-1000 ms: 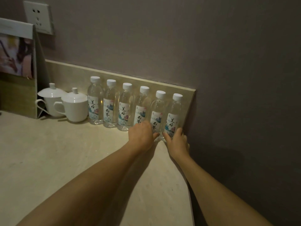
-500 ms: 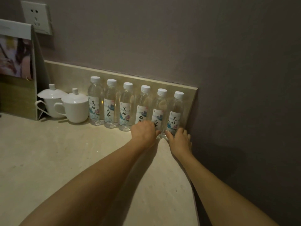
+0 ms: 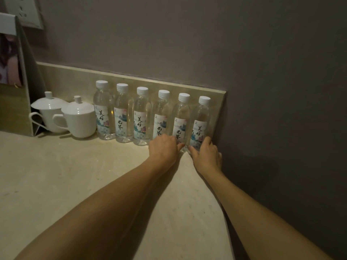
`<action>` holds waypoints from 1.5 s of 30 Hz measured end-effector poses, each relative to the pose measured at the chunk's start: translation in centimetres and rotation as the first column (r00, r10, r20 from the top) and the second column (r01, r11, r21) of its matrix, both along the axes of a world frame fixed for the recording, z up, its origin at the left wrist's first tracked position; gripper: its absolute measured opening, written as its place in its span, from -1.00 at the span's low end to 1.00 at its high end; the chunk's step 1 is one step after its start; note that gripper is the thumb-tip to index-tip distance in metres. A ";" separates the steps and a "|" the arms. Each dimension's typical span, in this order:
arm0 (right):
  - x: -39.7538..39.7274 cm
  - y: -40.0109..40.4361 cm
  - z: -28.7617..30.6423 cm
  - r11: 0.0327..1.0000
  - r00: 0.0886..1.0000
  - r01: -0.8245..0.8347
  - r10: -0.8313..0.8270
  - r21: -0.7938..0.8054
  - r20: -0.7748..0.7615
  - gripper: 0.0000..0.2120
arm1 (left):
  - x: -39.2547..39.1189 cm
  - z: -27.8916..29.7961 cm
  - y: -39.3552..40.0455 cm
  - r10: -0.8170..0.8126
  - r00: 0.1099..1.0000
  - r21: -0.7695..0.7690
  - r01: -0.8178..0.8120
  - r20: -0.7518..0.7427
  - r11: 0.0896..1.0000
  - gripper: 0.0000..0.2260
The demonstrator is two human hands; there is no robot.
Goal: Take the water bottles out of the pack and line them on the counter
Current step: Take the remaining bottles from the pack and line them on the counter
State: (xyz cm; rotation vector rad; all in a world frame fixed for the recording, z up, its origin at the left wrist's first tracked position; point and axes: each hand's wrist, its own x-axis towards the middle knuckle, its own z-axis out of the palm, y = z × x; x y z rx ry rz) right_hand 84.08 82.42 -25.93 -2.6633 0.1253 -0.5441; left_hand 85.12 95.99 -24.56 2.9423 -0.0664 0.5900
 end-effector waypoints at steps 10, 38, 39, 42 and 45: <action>0.0 0.1 -0.2 1.000 1.000 -0.010 0.010 0.027 -0.014 -0.55 | -0.1 -0.3 0.3 -0.015 1.000 -0.011 0.015 0.013 1.000 -0.60; -1.1 -0.3 0.3 0.935 0.998 -0.042 0.058 0.352 -0.037 -0.34 | -2.6 0.6 0.7 -0.004 0.999 -0.044 0.002 -0.046 0.999 -0.68; -1.3 -0.6 0.3 0.919 0.997 -0.046 0.066 0.392 -0.038 -0.35 | -2.9 0.8 0.6 -0.007 0.999 -0.048 0.005 -0.052 0.999 -0.69; -2.0 -1.6 0.5 0.881 0.997 -0.047 0.073 0.472 -0.037 -0.41 | -3.8 1.3 -0.1 -0.030 0.996 -0.055 0.026 -0.079 0.998 -0.68; -2.9 -2.5 0.6 0.873 0.996 -0.046 0.074 0.486 -0.039 -0.38 | -5.2 1.4 -1.5 -0.059 0.993 -0.068 0.052 -0.107 0.996 -0.67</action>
